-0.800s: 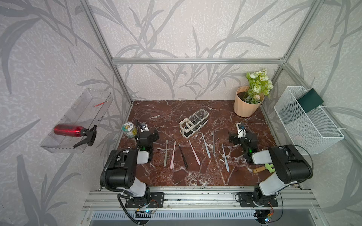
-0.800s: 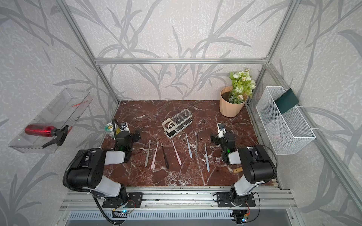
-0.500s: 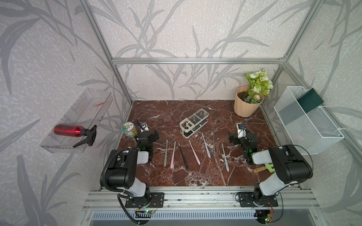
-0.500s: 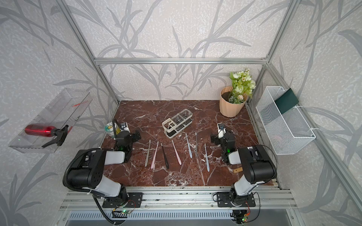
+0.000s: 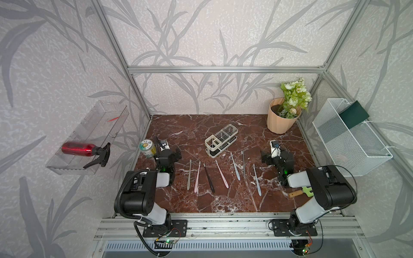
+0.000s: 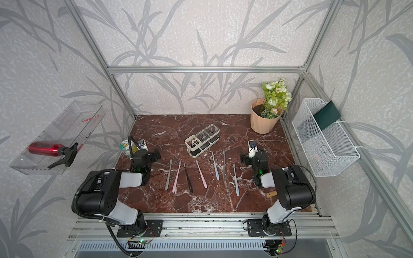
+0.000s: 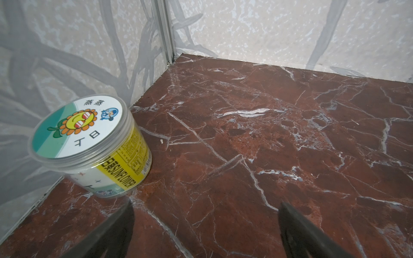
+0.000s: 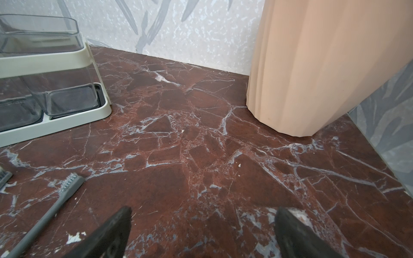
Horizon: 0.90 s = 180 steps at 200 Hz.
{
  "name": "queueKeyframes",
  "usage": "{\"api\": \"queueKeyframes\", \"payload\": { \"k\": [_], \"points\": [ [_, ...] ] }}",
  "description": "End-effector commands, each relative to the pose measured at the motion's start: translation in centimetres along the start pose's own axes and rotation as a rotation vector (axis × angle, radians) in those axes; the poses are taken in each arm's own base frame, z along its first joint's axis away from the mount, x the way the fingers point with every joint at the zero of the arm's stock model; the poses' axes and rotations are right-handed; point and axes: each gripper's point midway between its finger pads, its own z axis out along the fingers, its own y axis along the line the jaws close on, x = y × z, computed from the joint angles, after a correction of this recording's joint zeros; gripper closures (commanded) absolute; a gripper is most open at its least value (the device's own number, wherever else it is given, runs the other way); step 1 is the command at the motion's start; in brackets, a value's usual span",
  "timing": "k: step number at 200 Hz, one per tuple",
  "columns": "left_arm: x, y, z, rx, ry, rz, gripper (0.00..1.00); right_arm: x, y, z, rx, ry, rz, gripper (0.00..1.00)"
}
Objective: Place the toothbrush into the toothbrush holder
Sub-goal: Pick up the toothbrush from the center of the board.
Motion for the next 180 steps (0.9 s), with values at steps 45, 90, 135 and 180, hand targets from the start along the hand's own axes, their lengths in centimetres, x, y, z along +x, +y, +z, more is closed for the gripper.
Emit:
{"api": "queueKeyframes", "payload": {
  "k": [45,90,135,180],
  "points": [
    [-1.7,0.3,-0.8,-0.006,-0.055,0.018,0.01,-0.8,-0.3,-1.4,0.039,-0.068,-0.015,0.01],
    [-5.7,2.7,-3.6,-0.117,-0.028,-0.078,0.01,-4.0,1.3,-4.0,0.132,-0.166,-0.156,0.01],
    [-7.8,2.1,-6.1,-0.073,0.067,-0.338,0.01,-10.1,0.6,-7.5,0.201,-0.276,0.031,0.01],
    [-7.3,1.5,-8.7,0.012,0.066,-0.653,0.01,-12.6,1.1,-10.8,0.085,-0.230,0.317,0.01]
  ]
}}
